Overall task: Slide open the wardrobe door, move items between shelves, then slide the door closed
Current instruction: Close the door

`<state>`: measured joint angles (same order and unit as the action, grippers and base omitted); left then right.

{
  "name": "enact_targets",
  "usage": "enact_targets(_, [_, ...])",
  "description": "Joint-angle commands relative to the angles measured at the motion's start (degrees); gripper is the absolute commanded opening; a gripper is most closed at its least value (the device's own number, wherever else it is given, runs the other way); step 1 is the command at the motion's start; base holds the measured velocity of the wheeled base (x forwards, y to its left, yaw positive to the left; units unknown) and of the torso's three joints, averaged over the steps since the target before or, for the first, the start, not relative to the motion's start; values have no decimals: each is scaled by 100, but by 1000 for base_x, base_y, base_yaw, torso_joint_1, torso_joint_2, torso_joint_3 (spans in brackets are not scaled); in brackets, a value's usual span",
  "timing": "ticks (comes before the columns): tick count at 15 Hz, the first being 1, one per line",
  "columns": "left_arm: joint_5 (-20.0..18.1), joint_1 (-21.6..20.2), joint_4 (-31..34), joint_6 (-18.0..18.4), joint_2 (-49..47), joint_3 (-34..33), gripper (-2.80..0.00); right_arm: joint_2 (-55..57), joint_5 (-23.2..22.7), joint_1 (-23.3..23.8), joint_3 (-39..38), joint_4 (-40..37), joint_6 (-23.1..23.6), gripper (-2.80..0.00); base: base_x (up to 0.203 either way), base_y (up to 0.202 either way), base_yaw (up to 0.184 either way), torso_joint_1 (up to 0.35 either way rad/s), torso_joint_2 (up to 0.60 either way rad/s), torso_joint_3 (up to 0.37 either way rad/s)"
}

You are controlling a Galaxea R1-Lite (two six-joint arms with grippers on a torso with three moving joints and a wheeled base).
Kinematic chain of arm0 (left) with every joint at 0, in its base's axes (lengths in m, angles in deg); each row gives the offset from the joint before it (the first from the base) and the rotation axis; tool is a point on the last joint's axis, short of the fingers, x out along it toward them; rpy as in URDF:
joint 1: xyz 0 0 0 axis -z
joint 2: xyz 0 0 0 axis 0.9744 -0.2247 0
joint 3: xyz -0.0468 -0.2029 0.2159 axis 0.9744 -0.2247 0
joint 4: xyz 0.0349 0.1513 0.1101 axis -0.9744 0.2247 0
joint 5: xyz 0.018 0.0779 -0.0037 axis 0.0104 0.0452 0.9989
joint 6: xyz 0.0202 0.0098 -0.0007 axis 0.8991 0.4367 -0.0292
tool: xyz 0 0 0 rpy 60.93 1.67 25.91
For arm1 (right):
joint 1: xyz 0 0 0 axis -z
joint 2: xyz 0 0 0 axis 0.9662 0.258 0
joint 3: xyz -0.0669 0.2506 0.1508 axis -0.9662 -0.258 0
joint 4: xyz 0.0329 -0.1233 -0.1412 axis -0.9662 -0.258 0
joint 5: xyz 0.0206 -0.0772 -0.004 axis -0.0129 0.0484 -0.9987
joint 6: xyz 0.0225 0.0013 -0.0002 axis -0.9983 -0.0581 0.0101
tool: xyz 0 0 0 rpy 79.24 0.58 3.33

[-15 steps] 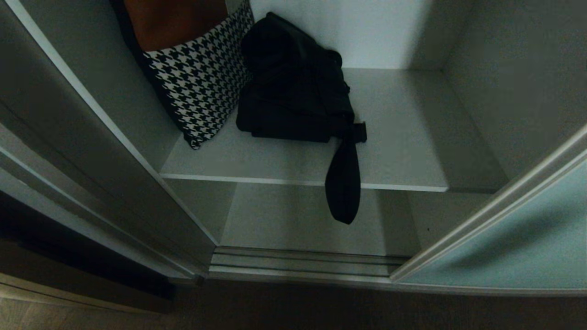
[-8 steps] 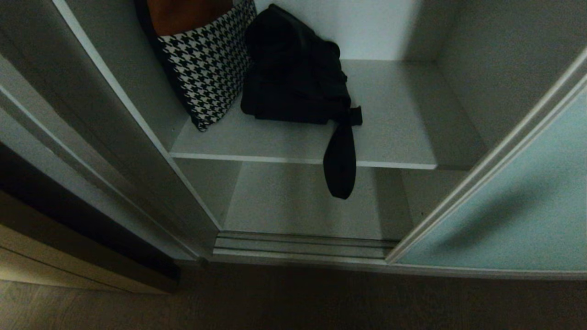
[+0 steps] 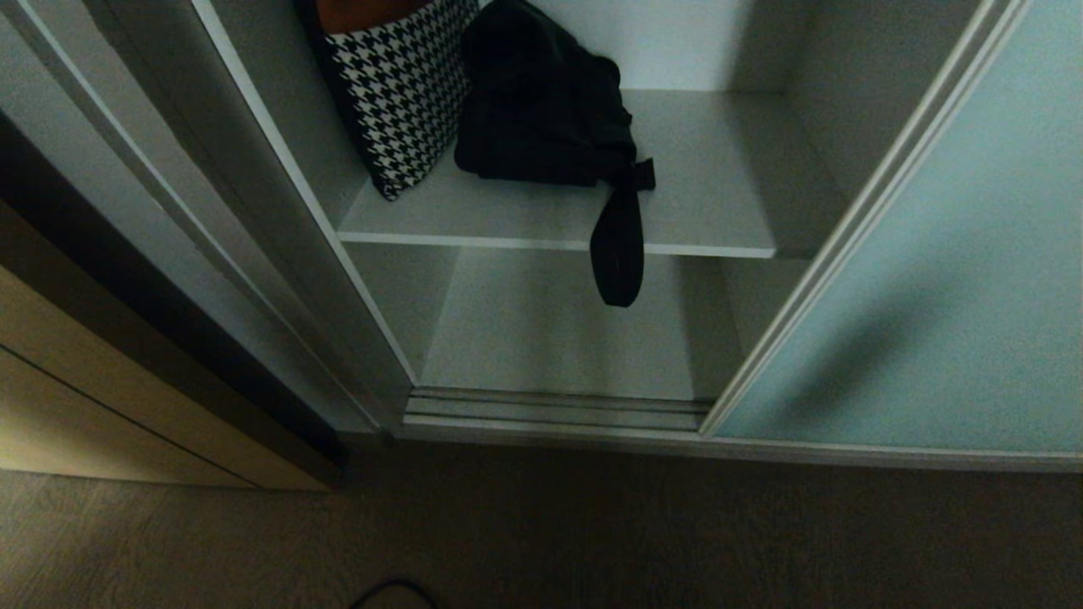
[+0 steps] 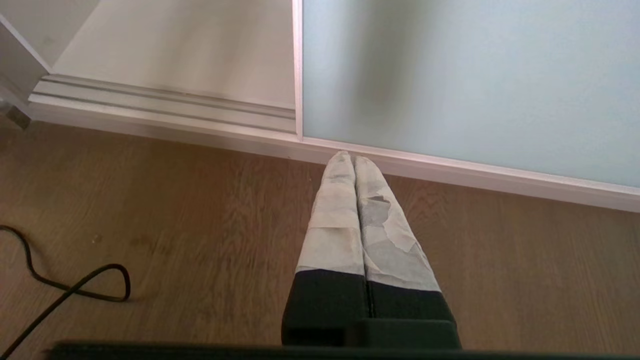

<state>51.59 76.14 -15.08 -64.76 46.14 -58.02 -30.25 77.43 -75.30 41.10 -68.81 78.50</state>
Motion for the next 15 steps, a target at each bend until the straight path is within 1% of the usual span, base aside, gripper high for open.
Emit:
enact_targets(1, [2,0,-9,-9,-22,-9,-280,-1,-3,-2,0,-2,3,-280,0,0,0,0,0,0])
enact_targets(13, [2,0,-9,0,-28,-9,-280,-1,-3,-2,0,-2,3,-280,0,0,0,0,0,0])
enact_targets(15, [2,0,-9,0,-21,-9,-280,-1,-12,-2,-9,6,98,-280,0,0,0,0,0,0])
